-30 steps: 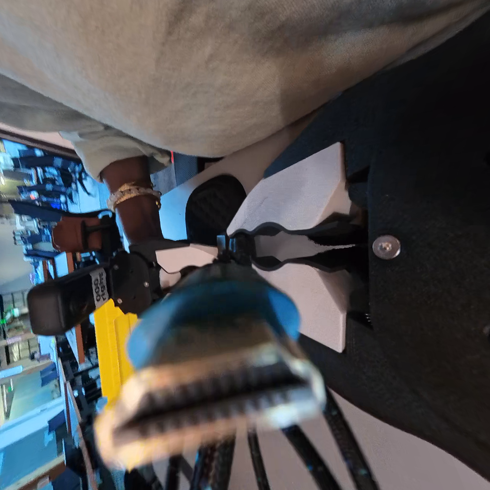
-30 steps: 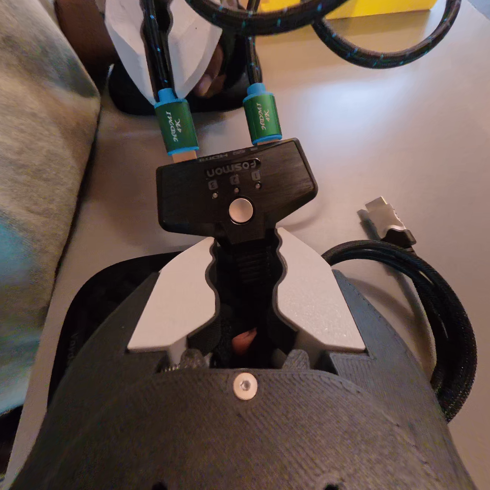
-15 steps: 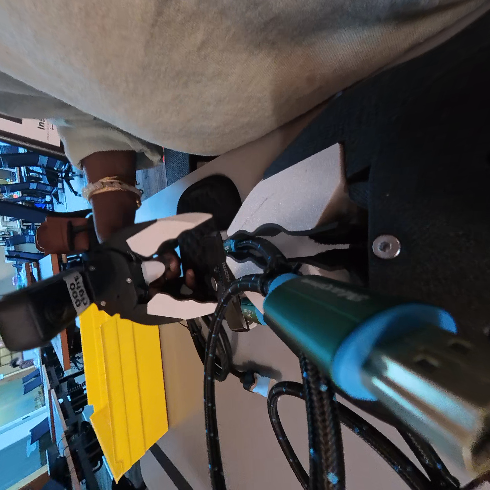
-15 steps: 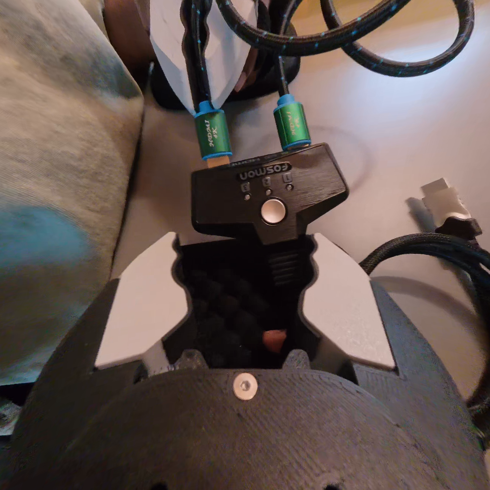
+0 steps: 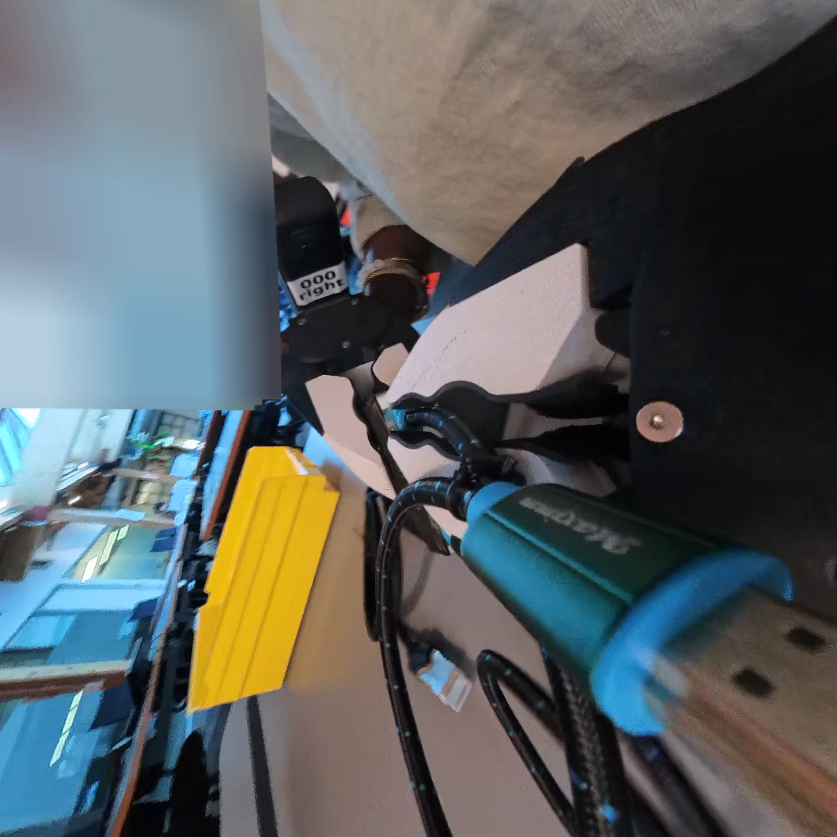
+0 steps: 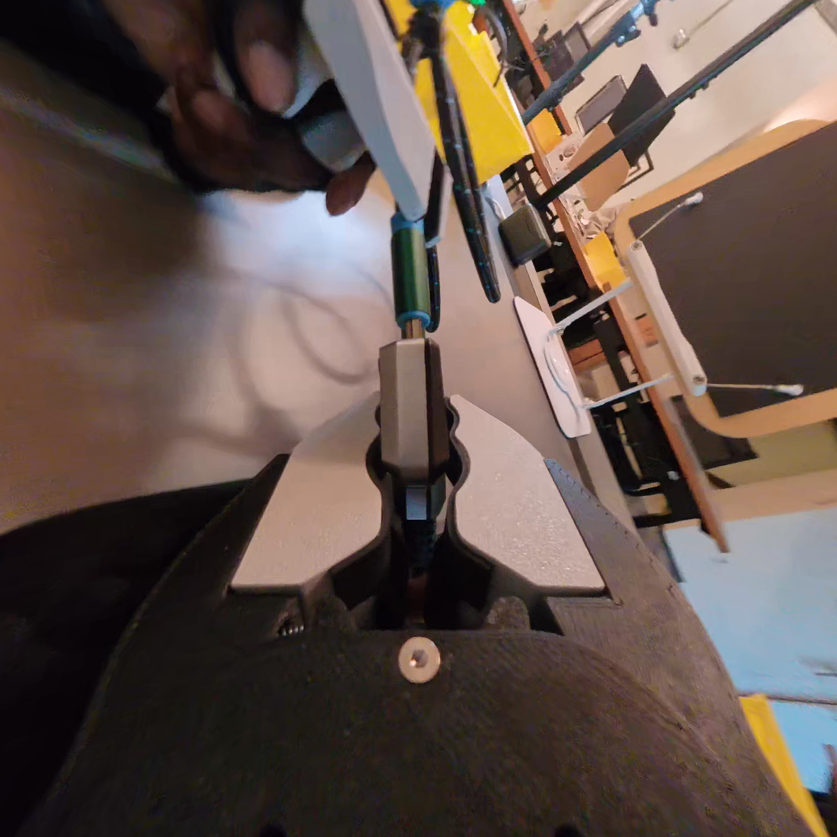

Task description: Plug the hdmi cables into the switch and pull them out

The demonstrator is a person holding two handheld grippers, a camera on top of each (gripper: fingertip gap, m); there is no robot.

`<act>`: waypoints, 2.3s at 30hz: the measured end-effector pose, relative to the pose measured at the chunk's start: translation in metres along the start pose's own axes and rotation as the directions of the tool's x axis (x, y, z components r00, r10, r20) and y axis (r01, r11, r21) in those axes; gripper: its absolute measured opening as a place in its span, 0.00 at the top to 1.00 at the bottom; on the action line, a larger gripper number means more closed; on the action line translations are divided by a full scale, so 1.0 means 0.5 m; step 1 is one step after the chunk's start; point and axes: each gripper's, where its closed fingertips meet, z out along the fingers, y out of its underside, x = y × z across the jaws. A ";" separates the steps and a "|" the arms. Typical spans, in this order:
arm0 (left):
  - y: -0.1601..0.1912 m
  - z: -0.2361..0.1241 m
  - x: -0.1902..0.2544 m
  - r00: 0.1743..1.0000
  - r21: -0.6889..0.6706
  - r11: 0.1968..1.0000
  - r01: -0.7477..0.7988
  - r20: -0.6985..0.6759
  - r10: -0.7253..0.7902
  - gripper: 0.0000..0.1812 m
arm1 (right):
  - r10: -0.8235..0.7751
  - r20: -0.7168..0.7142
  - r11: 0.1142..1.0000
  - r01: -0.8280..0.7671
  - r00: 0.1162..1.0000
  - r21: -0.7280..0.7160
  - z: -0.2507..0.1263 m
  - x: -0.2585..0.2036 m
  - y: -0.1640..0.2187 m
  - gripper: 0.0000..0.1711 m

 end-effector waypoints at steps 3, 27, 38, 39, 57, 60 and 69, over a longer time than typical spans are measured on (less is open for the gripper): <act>-0.047 0.004 -0.004 0.996 0.111 0.993 -0.049 0.085 0.039 0.95 | 0.125 0.041 0.991 -0.126 0.991 0.038 0.002 0.026 -0.023 0.88; -0.086 -0.112 -0.049 0.969 0.220 0.975 0.042 0.227 -0.093 0.70 | -0.187 -0.230 0.978 0.158 0.955 -0.136 -0.012 0.204 -0.046 0.87; -0.094 -0.181 -0.064 0.912 0.235 0.956 -0.176 0.406 0.068 0.72 | -0.093 -0.504 0.996 0.083 0.858 -0.042 -0.130 0.437 -0.073 0.87; -0.094 -0.181 -0.062 0.915 0.238 0.955 -0.176 0.398 0.069 0.72 | -0.063 -0.551 0.998 0.067 0.832 -0.013 -0.157 0.476 -0.077 0.87; -0.102 -0.190 -0.059 0.905 0.274 0.938 -0.213 0.416 0.084 0.75 | 0.092 -0.937 0.982 -0.184 0.337 0.030 -0.488 0.699 0.242 0.87; -0.099 -0.186 -0.060 0.904 0.257 0.942 -0.215 0.416 0.093 0.75 | 0.094 -0.932 0.949 -0.315 0.351 -0.023 -0.476 0.637 0.340 0.87; -0.096 -0.180 -0.063 0.899 0.231 0.948 -0.218 0.426 0.103 0.76 | -0.131 -0.803 0.759 -0.463 0.582 -0.459 -0.393 0.492 0.514 0.87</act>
